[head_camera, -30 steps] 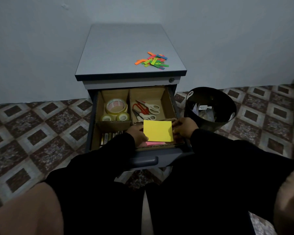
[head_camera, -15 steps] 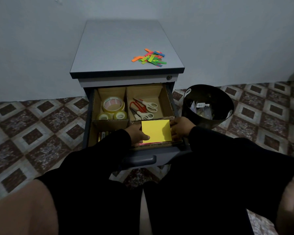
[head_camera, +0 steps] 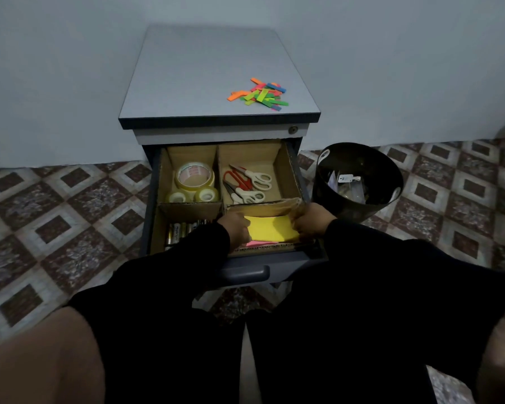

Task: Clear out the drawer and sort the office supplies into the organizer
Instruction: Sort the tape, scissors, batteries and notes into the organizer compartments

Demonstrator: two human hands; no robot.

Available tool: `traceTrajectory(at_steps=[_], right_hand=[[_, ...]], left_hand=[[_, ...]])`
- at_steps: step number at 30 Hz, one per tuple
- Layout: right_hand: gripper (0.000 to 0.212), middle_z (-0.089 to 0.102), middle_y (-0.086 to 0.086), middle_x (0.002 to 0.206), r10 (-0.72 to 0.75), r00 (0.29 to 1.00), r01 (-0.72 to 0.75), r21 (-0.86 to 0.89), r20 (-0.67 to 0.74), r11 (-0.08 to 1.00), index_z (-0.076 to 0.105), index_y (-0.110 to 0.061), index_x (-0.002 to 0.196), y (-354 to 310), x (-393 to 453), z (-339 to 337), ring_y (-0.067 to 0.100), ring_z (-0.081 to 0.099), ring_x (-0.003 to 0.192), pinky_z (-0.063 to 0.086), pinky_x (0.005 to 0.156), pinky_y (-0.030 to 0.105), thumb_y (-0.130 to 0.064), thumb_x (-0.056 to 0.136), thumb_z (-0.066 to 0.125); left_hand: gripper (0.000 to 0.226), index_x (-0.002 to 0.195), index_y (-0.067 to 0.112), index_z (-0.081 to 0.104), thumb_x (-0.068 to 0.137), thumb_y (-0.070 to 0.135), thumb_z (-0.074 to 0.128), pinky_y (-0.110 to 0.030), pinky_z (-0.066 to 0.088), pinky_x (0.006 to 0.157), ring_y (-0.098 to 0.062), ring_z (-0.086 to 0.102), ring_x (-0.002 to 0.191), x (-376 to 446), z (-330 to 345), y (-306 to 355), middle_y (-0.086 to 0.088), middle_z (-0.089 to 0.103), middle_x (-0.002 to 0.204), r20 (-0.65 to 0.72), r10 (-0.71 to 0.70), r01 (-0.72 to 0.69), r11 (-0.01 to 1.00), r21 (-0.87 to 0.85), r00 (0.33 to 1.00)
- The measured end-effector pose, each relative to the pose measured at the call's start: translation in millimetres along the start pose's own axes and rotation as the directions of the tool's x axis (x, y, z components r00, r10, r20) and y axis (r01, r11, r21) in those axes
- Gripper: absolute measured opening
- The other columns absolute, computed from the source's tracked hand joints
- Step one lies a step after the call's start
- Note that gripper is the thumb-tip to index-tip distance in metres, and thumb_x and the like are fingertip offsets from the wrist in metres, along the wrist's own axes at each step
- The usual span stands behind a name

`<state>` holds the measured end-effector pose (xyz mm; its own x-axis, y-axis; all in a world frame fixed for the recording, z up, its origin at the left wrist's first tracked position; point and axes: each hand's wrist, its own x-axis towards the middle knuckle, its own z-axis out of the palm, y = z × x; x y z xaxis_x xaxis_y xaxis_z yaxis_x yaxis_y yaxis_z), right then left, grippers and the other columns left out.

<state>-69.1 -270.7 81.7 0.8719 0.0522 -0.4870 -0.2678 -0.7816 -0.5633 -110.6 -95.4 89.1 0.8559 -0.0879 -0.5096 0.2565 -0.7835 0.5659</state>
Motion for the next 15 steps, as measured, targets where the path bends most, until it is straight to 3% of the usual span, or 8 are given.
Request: traceTrajectory(at_steps=[2, 4, 7, 9, 12, 15], right_hand=[[0.008, 0.054, 0.011, 0.083, -0.003, 1.000, 0.003, 0.002, -0.002, 1.000, 0.060, -0.005, 0.085, 0, -1, 2, 0.024, 0.052, 0.082, 0.044, 0.072, 0.034, 0.002, 0.084, 0.057], [0.023, 0.054, 0.014, 0.094, -0.002, 1.000, 0.002, 0.017, 0.017, 1.000, 0.061, 0.000, 0.105, 2, -1, 3, 0.024, 0.052, 0.088, 0.043, 0.073, 0.032, 0.005, 0.083, 0.056], [0.030, 0.053, 0.011, 0.095, -0.056, 0.998, 0.053, 0.156, 0.013, 0.986, 0.058, -0.003, 0.109, 6, -5, 3, 0.024, 0.051, 0.089, 0.043, 0.072, 0.032, 0.011, 0.084, 0.052], [0.029, 0.055, 0.008, 0.091, -0.113, 0.993, 0.116, 0.293, -0.029, 0.949, 0.058, 0.001, 0.106, 10, -8, 3, 0.023, 0.051, 0.090, 0.044, 0.073, 0.030, 0.017, 0.083, 0.048], [0.037, 0.057, 0.005, 0.086, -0.194, 0.973, 0.228, 0.394, -0.126, 0.890, 0.058, -0.016, 0.081, 17, -14, 1, 0.023, 0.052, 0.085, 0.047, 0.074, 0.033, 0.019, 0.083, 0.044], [0.032, 0.061, 0.004, 0.099, -0.289, 0.925, 0.339, 0.193, -0.248, 0.921, 0.057, -0.018, 0.081, 25, -19, -3, 0.016, 0.054, 0.095, 0.041, 0.089, 0.023, 0.012, 0.084, 0.048]], left_hand=[[0.041, 0.134, -0.005, 0.044, 0.094, 0.004, 0.047, -0.029, 0.031, 0.103, -0.031, 0.039, 0.131, 1, 0, 0, -0.021, 0.042, 0.141, 0.018, -0.002, 0.002, 1.000, 0.025, 1.000], [0.044, 0.137, -0.001, 0.041, 0.095, 0.009, 0.049, -0.027, 0.027, 0.104, -0.028, 0.036, 0.134, 3, 1, 1, -0.017, 0.039, 0.145, 0.023, 0.005, -0.006, 0.999, 0.042, 1.000], [0.048, 0.140, 0.000, 0.037, 0.095, 0.012, 0.050, -0.026, 0.022, 0.106, -0.026, 0.032, 0.137, 3, 2, 2, -0.013, 0.034, 0.149, 0.013, 0.005, -0.005, 0.999, 0.032, 1.000], [0.052, 0.141, 0.003, 0.035, 0.093, 0.011, 0.053, -0.028, 0.026, 0.108, -0.027, 0.034, 0.136, 8, 5, 2, -0.014, 0.035, 0.148, 0.029, -0.010, 0.010, 1.000, 0.008, 1.000], [0.053, 0.141, 0.005, 0.037, 0.092, 0.014, 0.055, -0.028, 0.030, 0.105, -0.027, 0.037, 0.134, 11, 9, 2, -0.014, 0.039, 0.146, 0.011, -0.051, 0.051, 0.999, -0.002, 0.999], [0.049, 0.136, 0.002, 0.044, 0.091, 0.016, 0.057, -0.028, 0.035, 0.101, -0.028, 0.044, 0.129, 15, 11, -1, -0.015, 0.046, 0.140, -0.025, -0.088, 0.087, 0.996, -0.032, 0.996]])
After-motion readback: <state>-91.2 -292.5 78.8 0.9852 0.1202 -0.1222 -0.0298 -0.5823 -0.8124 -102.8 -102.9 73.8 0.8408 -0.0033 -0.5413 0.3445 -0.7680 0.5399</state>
